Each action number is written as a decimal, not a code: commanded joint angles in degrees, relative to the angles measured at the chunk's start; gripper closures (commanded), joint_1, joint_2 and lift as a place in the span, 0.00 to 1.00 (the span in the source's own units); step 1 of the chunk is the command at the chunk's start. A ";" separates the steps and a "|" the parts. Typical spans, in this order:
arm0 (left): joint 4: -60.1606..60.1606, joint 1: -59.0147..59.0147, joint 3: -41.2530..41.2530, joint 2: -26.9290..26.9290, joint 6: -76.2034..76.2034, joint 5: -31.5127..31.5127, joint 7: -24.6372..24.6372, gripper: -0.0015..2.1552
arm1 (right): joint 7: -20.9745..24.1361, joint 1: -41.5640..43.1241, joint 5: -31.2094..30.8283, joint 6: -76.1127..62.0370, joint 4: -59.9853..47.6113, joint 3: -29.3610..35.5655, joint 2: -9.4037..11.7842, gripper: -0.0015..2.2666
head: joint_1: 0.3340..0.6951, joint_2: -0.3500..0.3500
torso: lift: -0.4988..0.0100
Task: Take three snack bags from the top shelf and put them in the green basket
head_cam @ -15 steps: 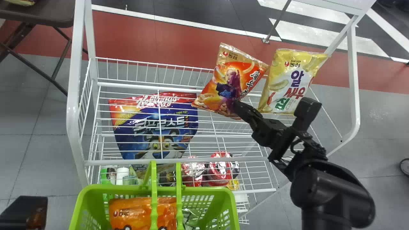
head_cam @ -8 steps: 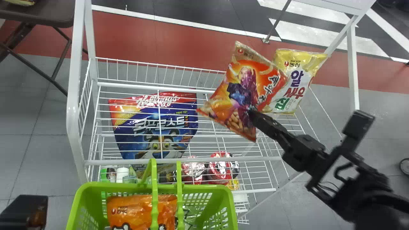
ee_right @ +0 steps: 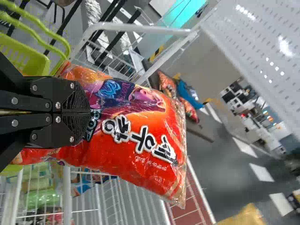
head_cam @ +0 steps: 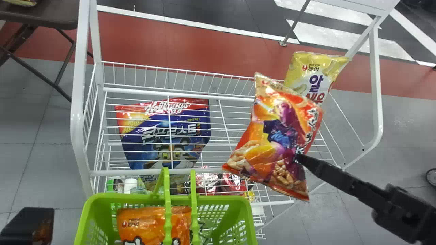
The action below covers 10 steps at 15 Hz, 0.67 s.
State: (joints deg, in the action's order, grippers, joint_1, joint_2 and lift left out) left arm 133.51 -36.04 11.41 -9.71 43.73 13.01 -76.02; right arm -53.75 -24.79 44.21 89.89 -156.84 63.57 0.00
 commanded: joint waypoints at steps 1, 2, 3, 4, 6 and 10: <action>0.34 0.00 0.19 0.04 0.00 -0.09 0.25 0.40 | -1.62 -0.08 2.73 0.19 -0.84 2.70 -0.05 0.98 | 1.00 0.00 | 0.90; 0.34 0.09 0.54 0.04 -0.70 0.00 0.61 0.40 | -2.06 -1.05 2.64 0.19 -0.84 2.35 -0.05 0.98 | 1.00 0.00 | 0.90; 0.34 0.09 0.45 0.04 -1.58 0.00 0.69 0.40 | -2.06 -3.16 1.76 0.19 -0.84 0.50 -0.05 0.98 | 1.00 0.00 | 0.90; 0.26 0.18 0.28 0.22 -1.93 0.00 0.78 0.40 | -2.06 -4.48 0.71 0.19 -0.66 -1.52 -0.05 0.98 | 1.00 0.00 | 0.90; 0.17 0.44 0.45 0.48 -2.28 0.00 0.96 0.40 | -2.06 -6.76 0.09 0.19 -0.40 -4.25 -0.05 0.98 | 1.00 0.00 | 0.90; -0.27 0.62 0.45 0.48 -4.22 0.00 1.13 0.40 | -2.76 -10.72 -0.17 0.19 -0.48 -8.82 -0.05 0.98 | 1.00 0.00 | 0.90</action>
State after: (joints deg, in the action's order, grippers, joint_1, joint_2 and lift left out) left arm 133.39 -35.43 11.86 -9.21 40.08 13.02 -74.81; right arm -56.36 -34.18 44.19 89.96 -157.29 56.21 0.00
